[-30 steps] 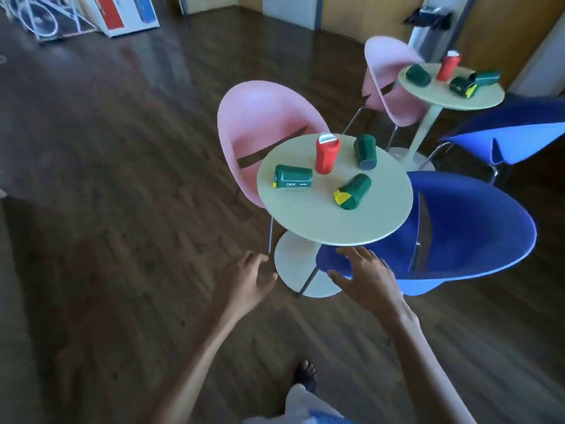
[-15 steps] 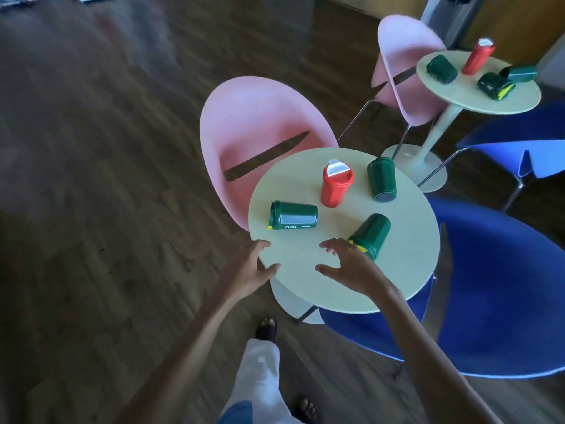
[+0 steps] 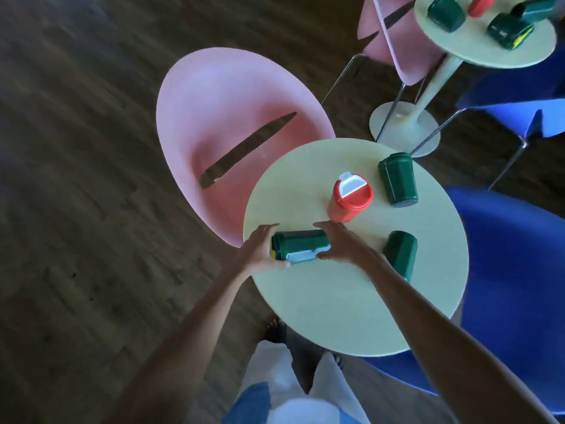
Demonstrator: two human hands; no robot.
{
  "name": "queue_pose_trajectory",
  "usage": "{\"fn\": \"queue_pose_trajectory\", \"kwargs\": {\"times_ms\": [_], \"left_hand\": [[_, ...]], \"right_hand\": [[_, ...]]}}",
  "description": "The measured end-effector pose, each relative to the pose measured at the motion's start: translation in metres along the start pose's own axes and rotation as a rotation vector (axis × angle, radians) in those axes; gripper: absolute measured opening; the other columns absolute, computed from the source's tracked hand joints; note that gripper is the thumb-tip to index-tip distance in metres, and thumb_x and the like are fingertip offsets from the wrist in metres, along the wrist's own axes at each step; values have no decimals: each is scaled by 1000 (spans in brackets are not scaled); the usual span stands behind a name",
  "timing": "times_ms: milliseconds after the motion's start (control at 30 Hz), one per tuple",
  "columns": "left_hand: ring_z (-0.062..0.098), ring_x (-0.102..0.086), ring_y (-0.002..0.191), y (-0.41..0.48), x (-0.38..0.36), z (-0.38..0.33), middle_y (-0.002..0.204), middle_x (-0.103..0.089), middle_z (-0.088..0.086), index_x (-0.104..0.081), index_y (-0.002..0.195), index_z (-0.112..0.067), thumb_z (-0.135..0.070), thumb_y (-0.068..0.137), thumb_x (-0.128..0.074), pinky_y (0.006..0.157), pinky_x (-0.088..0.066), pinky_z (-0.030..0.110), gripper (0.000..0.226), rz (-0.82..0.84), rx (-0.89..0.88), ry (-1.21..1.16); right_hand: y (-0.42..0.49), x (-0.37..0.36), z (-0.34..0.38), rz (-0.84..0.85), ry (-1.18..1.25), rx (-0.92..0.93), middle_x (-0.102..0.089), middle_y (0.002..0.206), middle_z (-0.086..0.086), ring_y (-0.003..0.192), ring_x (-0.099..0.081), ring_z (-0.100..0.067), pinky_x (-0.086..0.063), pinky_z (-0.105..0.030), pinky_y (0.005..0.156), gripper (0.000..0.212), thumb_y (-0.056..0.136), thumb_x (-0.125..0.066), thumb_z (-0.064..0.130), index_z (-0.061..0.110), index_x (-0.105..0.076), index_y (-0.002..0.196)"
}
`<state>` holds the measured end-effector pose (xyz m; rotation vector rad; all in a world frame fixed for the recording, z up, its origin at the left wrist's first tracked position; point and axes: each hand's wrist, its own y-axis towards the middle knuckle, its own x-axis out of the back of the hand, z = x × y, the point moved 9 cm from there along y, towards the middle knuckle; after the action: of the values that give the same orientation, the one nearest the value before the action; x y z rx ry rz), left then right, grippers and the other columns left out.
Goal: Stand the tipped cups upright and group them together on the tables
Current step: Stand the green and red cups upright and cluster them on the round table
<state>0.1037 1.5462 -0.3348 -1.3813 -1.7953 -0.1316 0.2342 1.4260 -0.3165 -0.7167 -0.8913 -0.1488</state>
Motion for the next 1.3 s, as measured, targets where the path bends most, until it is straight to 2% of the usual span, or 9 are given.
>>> {"fn": "queue_pose_trajectory", "kwargs": {"times_ms": [200, 500, 600, 667, 733, 833, 1033, 1167, 1300], "left_hand": [[11, -46, 117, 13, -5, 7, 129, -48, -3, -41, 133, -17, -33, 60, -84, 94, -37, 20, 86, 62, -20, -103], [6, -50, 117, 6, 16, 0, 128, -53, -12, -45, 132, -29, -46, 51, -78, 96, -44, 26, 89, 7, -61, -343], [4, -54, 114, -1, 30, 1, 125, -54, -13, -46, 129, -32, -53, 48, -79, 89, -49, 23, 91, -82, -3, -527], [2, -56, 108, -10, 37, 5, 120, -54, -14, -47, 125, -34, -57, 43, -80, 82, -52, 22, 92, -207, 114, -638], [1, -58, 100, -25, 40, 6, 114, -54, -14, -45, 125, -30, -57, 44, -83, 74, -52, 21, 93, -388, 247, -732], [7, -65, 94, -45, 21, -5, 109, -59, -4, -45, 124, -20, -31, 64, -87, 72, -53, 21, 75, -544, 332, -1001], [4, -69, 91, -43, 2, -21, 107, -70, -1, -61, 102, -21, -19, 71, -82, 71, -53, 16, 37, -510, 307, -1103], [1, -69, 83, -30, 28, -22, 97, -71, -1, -60, 99, -17, -10, 66, -85, 67, -53, 15, 41, -435, 202, -1037], [0, -68, 90, -20, 33, -19, 103, -70, -7, -61, 98, -26, -20, 59, -81, 69, -52, 15, 44, -346, 165, -998]], "right_hand": [[16, -8, -3, 28, 16, 46, -51, 129, -7, 115, -50, -24, -45, -40, 93, 70, 72, -77, 23, 15, -45, 133], [3, -7, -19, -23, 350, -18, -55, 123, 1, 109, -51, -16, -40, -28, 86, 67, 66, -81, 23, 21, -52, 125], [-8, -7, -22, -47, 523, -62, -58, 118, 2, 110, -54, -17, -47, -37, 95, 63, 66, -82, 24, 23, -54, 122], [-15, -9, -23, -76, 629, -79, -60, 117, 2, 109, -56, -18, -49, -38, 91, 62, 65, -83, 27, 25, -56, 121], [-22, -11, -22, -132, 764, -95, -61, 116, 0, 108, -56, -16, -48, -28, 79, 62, 66, -83, 25, 23, -56, 122], [-30, -16, -10, -207, 1018, -107, -62, 114, -4, 104, -58, -15, -47, -17, 72, 57, 68, -82, 12, 20, -57, 118], [-26, -23, 5, -262, 1169, -53, -68, 111, -3, 104, -63, -16, -53, -30, 82, 70, 55, -82, 36, 23, -57, 119], [-19, -12, -2, -248, 1130, -41, -63, 116, -6, 105, -60, -16, -54, -31, 82, 67, 55, -83, 26, 25, -57, 117], [-10, -6, -4, -220, 1093, -16, -60, 119, -5, 110, -58, -15, -55, -23, 78, 63, 62, -83, 10, 24, -55, 116]]}}
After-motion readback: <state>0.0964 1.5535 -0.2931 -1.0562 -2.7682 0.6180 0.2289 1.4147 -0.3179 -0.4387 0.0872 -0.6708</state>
